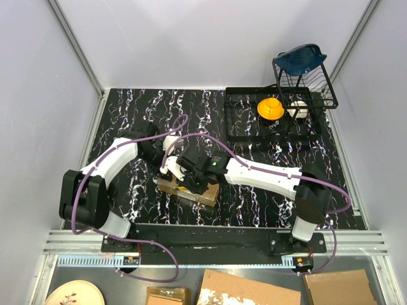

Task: Unpack the express box
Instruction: Cut the express box at the center of the board.

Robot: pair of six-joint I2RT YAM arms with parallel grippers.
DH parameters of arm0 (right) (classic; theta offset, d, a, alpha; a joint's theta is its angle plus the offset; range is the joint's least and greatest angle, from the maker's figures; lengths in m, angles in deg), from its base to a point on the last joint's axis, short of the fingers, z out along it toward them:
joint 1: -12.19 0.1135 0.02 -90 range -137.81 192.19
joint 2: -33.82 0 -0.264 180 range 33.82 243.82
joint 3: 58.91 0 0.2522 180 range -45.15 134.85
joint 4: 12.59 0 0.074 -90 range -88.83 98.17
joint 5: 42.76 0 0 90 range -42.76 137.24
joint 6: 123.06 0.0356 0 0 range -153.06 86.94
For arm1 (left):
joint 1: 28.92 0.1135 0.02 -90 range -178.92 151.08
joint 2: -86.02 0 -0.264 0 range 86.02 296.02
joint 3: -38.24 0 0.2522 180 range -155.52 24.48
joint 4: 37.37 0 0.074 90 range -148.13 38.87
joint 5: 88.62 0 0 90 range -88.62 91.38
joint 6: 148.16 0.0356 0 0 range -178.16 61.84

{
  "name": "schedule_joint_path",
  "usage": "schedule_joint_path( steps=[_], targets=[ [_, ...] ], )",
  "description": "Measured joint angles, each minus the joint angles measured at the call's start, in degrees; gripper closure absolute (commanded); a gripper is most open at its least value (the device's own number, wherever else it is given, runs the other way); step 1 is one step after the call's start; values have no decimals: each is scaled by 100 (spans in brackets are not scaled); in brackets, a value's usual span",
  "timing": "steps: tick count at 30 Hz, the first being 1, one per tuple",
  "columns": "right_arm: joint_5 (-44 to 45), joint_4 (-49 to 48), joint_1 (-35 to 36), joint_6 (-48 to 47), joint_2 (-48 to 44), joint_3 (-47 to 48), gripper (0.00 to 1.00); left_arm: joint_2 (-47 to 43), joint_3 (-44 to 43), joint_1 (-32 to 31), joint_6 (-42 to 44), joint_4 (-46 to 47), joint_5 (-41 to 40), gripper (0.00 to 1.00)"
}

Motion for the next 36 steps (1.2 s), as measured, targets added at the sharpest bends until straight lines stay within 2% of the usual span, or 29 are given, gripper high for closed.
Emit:
schedule_joint_path(
  steps=[36],
  targets=[
    [70,15,4,-52,2,68,100,0,4,72,39,-4,52,51]
  ],
)
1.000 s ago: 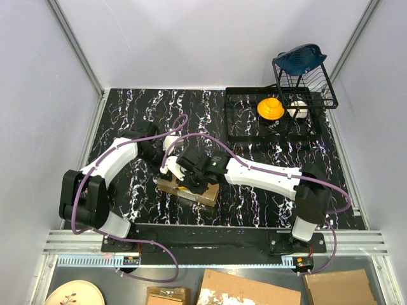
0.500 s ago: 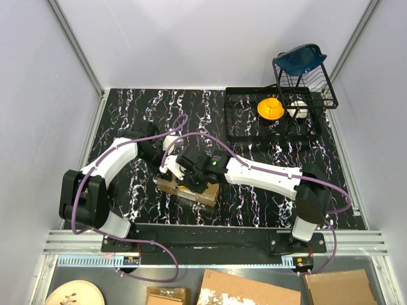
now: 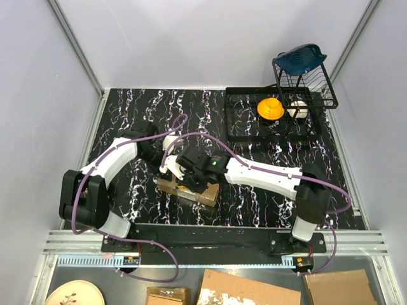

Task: Unpack the express box
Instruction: Cut the express box at the center of the board.

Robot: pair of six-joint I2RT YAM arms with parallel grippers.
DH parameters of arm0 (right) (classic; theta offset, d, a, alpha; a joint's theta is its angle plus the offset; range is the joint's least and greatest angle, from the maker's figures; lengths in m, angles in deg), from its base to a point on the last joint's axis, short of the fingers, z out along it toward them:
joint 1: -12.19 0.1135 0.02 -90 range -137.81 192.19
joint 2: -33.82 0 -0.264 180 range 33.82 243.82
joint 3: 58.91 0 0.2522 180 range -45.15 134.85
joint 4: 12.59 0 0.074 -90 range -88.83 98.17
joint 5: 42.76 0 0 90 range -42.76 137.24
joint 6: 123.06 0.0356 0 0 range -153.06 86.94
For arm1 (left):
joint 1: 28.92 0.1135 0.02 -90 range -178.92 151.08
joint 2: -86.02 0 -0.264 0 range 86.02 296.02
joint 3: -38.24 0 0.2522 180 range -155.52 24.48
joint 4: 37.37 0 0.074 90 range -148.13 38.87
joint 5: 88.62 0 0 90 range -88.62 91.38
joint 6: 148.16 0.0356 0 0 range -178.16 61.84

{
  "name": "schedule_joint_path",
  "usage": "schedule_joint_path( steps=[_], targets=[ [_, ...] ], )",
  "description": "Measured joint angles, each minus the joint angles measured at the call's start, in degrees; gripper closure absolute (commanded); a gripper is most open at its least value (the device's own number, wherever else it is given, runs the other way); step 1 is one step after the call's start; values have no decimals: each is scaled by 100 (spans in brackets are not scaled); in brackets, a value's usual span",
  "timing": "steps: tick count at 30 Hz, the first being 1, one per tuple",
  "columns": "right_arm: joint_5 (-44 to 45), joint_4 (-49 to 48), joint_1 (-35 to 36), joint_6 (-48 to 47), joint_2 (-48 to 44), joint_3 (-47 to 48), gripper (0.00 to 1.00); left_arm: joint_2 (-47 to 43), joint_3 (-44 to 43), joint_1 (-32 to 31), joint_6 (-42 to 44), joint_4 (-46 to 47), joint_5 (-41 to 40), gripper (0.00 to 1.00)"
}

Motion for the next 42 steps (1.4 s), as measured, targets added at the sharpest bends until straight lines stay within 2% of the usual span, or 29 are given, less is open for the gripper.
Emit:
schedule_joint_path(
  steps=[26,42],
  targets=[
    [140,225,7,-22,315,457,100,-2,15,61,94,-11,103,51],
    [70,256,7,42,315,363,100,-2,15,66,101,-11,107,51]
  ],
)
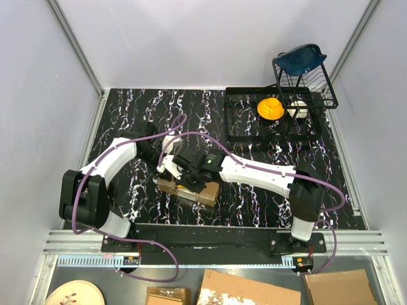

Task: Unpack the express box
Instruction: Cut the express box at the center of the board.

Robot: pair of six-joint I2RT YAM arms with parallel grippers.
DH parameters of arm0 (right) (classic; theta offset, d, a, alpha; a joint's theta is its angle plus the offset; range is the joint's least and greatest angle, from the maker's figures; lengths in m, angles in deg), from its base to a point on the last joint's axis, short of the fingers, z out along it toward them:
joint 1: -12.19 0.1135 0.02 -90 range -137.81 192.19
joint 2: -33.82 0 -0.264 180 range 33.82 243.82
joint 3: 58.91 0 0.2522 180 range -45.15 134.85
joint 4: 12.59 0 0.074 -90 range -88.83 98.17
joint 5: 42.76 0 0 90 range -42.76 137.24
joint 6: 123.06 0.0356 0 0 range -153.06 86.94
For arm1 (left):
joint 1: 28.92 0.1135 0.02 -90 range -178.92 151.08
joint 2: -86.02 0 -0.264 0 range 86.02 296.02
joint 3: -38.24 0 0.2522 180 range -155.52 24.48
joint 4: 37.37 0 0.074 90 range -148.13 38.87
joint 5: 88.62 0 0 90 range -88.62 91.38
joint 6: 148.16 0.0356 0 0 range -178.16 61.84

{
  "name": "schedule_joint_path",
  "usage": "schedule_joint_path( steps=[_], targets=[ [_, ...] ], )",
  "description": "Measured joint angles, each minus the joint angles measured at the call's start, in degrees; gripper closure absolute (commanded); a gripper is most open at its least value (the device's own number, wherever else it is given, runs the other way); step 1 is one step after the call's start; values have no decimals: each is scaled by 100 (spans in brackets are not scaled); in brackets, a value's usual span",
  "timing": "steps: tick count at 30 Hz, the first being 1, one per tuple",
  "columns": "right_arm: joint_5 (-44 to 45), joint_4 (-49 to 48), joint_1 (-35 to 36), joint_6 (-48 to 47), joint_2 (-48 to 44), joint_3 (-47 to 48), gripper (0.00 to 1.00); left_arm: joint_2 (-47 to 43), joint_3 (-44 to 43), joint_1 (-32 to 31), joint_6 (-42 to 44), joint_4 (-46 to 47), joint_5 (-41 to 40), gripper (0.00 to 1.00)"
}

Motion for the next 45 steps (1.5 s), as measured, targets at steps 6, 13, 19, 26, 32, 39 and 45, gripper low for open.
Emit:
schedule_joint_path(
  steps=[6,13,19,26,32,39,45],
  targets=[
    [-33,0,0,66,0,-61,100,0,0,7,2,0,2,51],
    [-31,0,0,68,0,-66,100,0,0,11,4,-2,9,51],
    [-33,-15,0,63,138,37,100,0,0,13,7,-9,22,51],
    [-44,-7,0,61,262,197,100,0,0,46,48,42,24,51],
    [-48,-33,0,61,321,258,100,0,11,57,85,96,26,51],
    [-26,-170,2,70,332,256,100,-28,-57,339,221,-72,107,51],
    [31,-363,2,74,334,251,100,-260,-201,1185,485,-452,-24,51]
  ],
)
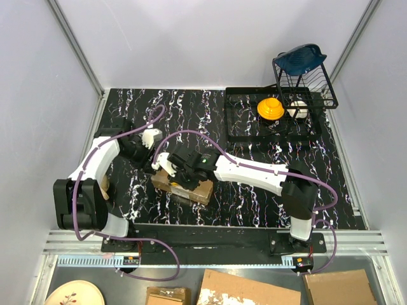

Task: Unpack the express box
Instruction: Cut the express box at the center of the board.

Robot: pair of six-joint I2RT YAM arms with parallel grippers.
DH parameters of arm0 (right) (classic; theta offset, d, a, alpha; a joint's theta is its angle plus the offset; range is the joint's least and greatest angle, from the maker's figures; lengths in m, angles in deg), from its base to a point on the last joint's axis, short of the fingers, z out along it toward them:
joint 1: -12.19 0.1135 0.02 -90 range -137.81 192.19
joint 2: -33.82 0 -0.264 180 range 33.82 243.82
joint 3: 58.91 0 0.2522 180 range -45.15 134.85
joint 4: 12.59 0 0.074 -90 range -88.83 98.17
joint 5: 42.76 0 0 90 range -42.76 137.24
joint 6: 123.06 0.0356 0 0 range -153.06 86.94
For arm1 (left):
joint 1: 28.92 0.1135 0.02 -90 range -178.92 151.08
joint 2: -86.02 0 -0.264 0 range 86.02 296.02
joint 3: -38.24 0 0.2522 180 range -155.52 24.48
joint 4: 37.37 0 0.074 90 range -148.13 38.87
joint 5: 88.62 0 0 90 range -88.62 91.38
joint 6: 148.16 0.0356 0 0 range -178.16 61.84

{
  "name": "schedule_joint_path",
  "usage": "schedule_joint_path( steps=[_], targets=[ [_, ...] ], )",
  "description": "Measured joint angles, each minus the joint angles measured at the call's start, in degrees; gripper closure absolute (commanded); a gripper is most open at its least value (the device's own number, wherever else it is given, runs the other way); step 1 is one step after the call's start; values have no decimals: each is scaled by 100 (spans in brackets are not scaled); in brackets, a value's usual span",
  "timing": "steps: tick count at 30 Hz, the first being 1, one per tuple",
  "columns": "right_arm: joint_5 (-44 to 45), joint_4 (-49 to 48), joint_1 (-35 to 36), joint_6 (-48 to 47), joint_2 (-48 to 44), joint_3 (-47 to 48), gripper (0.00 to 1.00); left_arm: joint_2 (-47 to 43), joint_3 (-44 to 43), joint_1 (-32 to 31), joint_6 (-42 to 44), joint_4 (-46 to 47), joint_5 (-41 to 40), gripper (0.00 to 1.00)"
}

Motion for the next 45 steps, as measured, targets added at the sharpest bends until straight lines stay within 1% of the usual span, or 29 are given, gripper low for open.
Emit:
schedule_joint_path(
  steps=[9,14,19,23,31,39,45],
  targets=[
    [-2,-72,0,0,0,-22,100,-4,107,431,94,-9,-153,52],
    [-15,-70,0,-2,0,-39,100,494,107,455,20,343,-310,52],
    [-17,-61,0,-4,4,-39,100,994,107,369,-120,693,-404,52],
    [-31,-63,0,-7,33,-35,100,1167,109,238,-234,901,-411,53],
    [-61,175,2,-11,190,190,100,1178,155,-52,-358,1215,-437,53],
    [-59,409,2,-35,345,459,100,1167,273,-173,-378,1432,-498,53],
    [-13,752,20,37,568,859,100,1154,310,-282,-422,1556,-531,53]
  ],
)
